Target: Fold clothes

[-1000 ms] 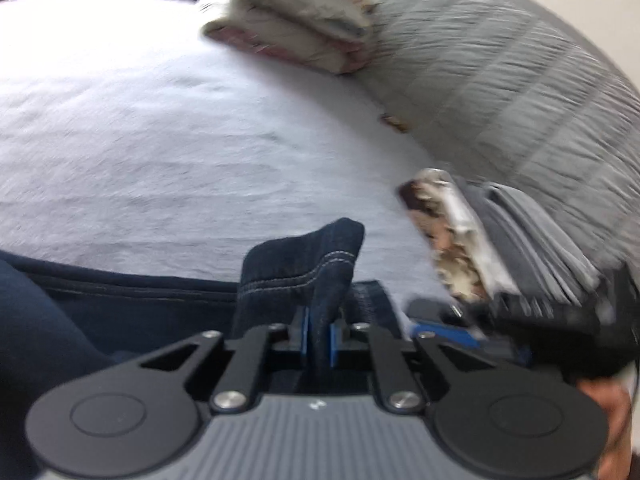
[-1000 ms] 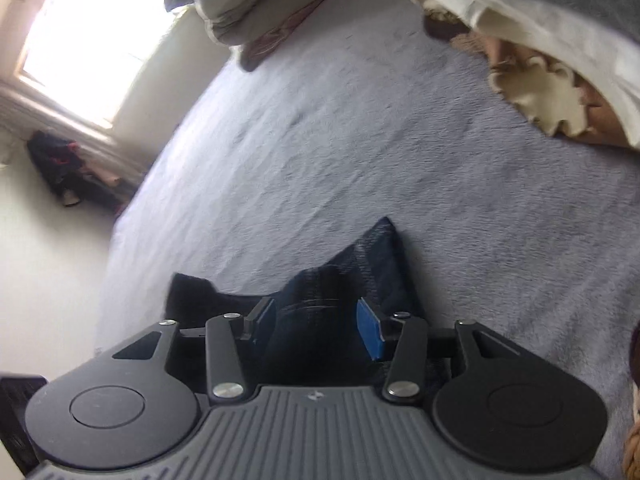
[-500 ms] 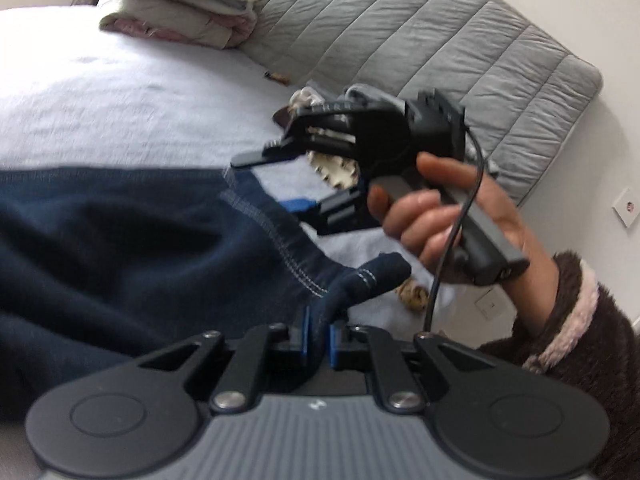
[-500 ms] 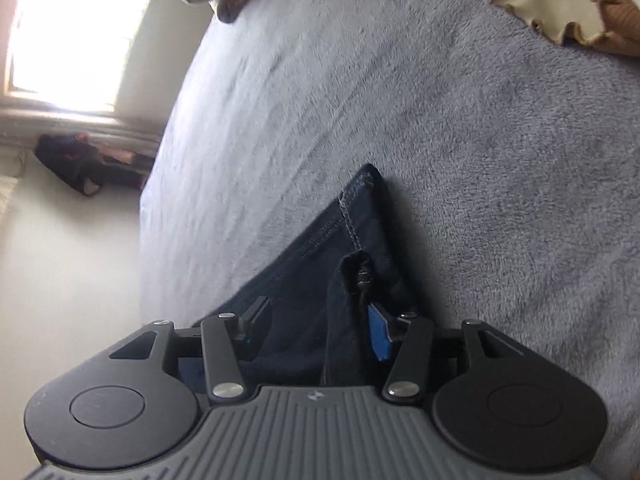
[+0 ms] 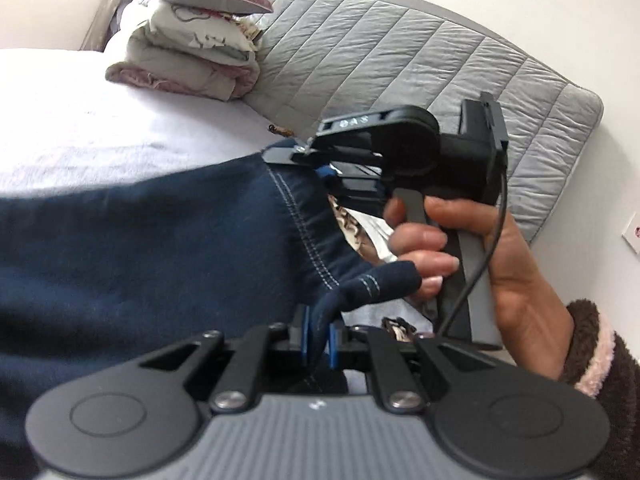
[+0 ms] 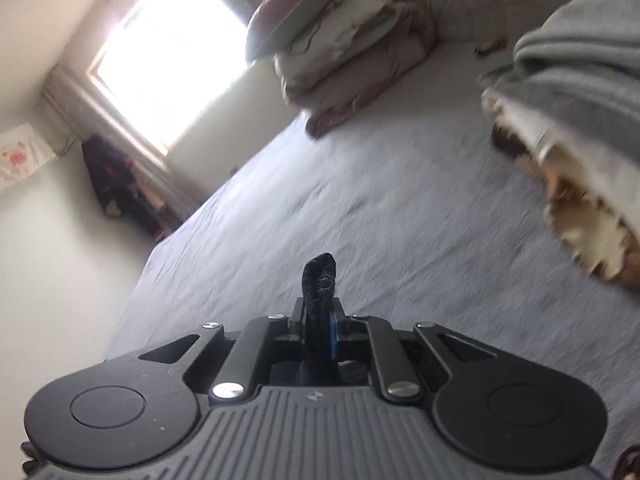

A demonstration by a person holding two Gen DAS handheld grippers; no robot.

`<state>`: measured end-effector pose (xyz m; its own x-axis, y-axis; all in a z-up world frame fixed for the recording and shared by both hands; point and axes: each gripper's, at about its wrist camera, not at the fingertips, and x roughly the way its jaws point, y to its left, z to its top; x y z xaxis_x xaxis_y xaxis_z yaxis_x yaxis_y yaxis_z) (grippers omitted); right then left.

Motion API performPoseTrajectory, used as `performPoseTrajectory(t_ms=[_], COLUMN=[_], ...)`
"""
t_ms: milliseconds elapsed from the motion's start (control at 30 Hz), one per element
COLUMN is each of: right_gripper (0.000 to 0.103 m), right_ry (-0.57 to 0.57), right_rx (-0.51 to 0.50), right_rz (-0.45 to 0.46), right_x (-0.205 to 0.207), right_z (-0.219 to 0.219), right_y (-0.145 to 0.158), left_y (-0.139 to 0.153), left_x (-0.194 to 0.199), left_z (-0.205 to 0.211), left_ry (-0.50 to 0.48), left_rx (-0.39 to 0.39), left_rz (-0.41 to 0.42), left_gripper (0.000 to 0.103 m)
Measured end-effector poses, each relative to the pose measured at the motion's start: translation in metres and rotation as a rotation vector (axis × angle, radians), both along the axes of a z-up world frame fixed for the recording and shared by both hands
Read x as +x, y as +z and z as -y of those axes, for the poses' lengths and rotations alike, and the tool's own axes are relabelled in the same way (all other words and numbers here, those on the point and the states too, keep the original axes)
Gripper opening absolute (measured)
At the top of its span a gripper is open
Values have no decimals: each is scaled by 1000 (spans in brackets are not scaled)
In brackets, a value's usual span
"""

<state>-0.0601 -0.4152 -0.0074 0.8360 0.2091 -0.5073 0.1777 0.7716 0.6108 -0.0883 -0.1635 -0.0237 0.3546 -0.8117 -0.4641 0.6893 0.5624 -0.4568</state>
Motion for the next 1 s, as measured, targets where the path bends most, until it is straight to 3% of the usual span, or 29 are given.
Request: performPoseTrajectory(t_ms=[267,433,533,767,1000], right_gripper=[13,25,30,38,40], right_ry=[2,-3,-26,-23,179], right_rx=[-166,-249,-307,-376,-433], right_rz=[-167,-174,-152,-89,12], right_x=[13,12,6,-17,-26], right_z=[-8,-12,-9,-39,-129], right_y=[-33,-25,-15,8,12], left_y=[-39,-23,-11,1,-4], left_x=[7,0,-2,11,35], left_z=[12,-11,-34,-131,-253], left_ry=[-54,-70,-28,277,680], left_rx=[109,95,137,227,278], left_rz=[-71,-58,-36,-83,-127], left_gripper=[11,34,44,49,50])
